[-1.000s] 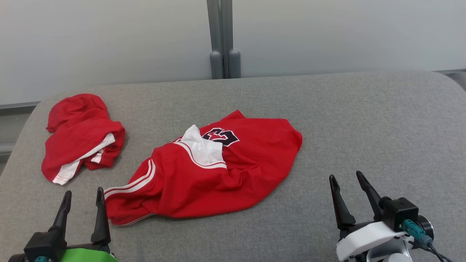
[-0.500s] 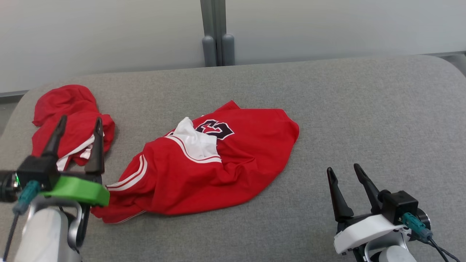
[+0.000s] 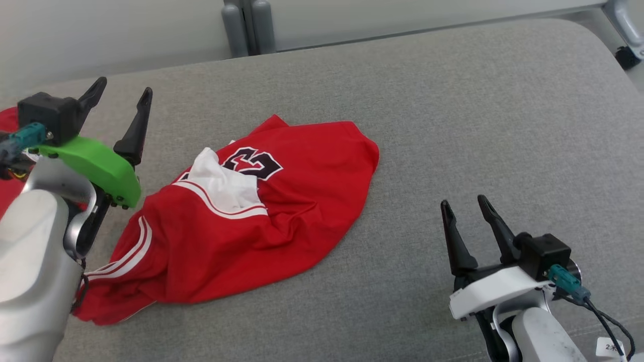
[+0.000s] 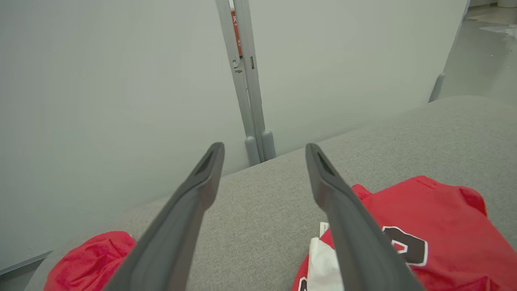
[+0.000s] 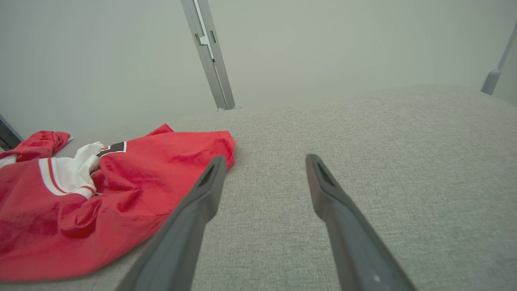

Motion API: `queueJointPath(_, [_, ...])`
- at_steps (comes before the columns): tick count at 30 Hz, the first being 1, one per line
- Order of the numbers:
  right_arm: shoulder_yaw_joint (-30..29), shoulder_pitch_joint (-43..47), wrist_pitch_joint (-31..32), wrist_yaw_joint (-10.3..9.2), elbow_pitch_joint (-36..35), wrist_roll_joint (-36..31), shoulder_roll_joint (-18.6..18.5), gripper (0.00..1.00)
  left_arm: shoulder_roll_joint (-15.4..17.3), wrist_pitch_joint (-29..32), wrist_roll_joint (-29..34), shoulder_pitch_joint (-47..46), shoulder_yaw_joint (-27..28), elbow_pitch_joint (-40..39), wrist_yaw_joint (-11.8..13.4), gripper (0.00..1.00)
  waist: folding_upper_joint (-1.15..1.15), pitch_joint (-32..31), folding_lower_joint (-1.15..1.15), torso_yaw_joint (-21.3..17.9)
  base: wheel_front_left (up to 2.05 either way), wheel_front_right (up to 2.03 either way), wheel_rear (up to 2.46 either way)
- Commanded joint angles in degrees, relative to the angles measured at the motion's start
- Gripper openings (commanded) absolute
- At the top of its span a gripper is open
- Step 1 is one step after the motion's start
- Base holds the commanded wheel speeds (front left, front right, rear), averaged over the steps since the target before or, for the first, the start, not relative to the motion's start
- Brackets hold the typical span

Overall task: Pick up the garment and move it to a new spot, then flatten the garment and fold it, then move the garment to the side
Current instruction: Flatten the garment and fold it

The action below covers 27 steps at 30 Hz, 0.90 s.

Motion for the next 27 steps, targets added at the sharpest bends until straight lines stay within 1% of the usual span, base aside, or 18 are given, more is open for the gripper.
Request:
queueJointPath(1, [0.34,-1.6,-0.49,-0.02,0.05,0.41,-0.11,1.0,1.27,1.21,-1.76,-1.68,-1.46,0.73,0.06,1.0,0.0,3.6,0.0,-3.6,0.0,0.0,0.0])
queueJointPath(6, [0.47,-3.37,-0.39,-0.01,-0.73,1.69,-0.07,1.0,4.98,8.54,-9.63,-5.22,-8.86,3.37,0.06,1.0,0.0,5.88,0.0,-5.73,0.0,0.0,0.0])
queueJointPath(8, [0.59,-3.78,-0.39,-0.01,-0.86,2.06,-0.09,1.0,5.84,11.22,-12.63,-5.77,-11.37,4.31,0.06,1.0,0.0,6.52,0.0,-6.3,0.0,0.0,0.0])
queueJointPath(11, [1.06,-4.17,-0.4,-0.01,-0.9,2.56,-0.09,1.0,7.42,14.01,-15.83,-7.2,-14.47,5.78,0.06,1.0,0.0,7.22,0.0,-7.1,0.0,0.0,0.0])
queueJointPath(14, [1.27,-4.42,-0.4,-0.02,-0.75,2.87,-0.1,1.0,8.26,16.83,-18.64,-7.99,-18.08,7.06,0.06,1.0,0.0,7.54,0.0,-7.78,0.0,0.0,0.0])
queueJointPath(20, [1.04,-4.48,-0.41,-0.01,-0.91,2.71,-0.1,1.0,9.49,20.0,-22.57,-9.5,-23.55,8.31,0.06,1.0,0.0,7.68,0.0,-8.71,0.0,0.0,0.0])
queueJointPath(23, [1.05,-4.58,-0.41,-0.01,-0.97,2.75,-0.09,1.0,10.23,20.9,-22.23,-10.26,-25.79,10.05,0.06,1.0,0.0,7.77,0.0,-9.06,0.0,0.0,0.0])
queueJointPath(25, [1.07,-4.65,-0.41,-0.01,-0.98,2.84,-0.1,1.0,9.99,21.65,-23.2,-10.59,-26.85,11.23,0.05,1.0,0.0,7.82,0.0,-9.27,0.0,0.0,0.0])
queueJointPath(26, [0.99,-4.63,-0.41,-0.01,-1.02,2.88,-0.1,1.0,9.88,22.16,-23.63,-10.73,-27.23,11.85,0.05,0.96,0.0,7.82,0.0,-9.35,0.0,0.0,0.0])
queueJointPath(27, [0.89,-4.58,-0.41,-0.01,-1.05,2.88,-0.1,1.0,9.75,22.42,-23.96,-10.85,-27.57,12.23,0.06,0.45,0.0,7.83,0.0,-9.37,0.0,0.0,0.0])
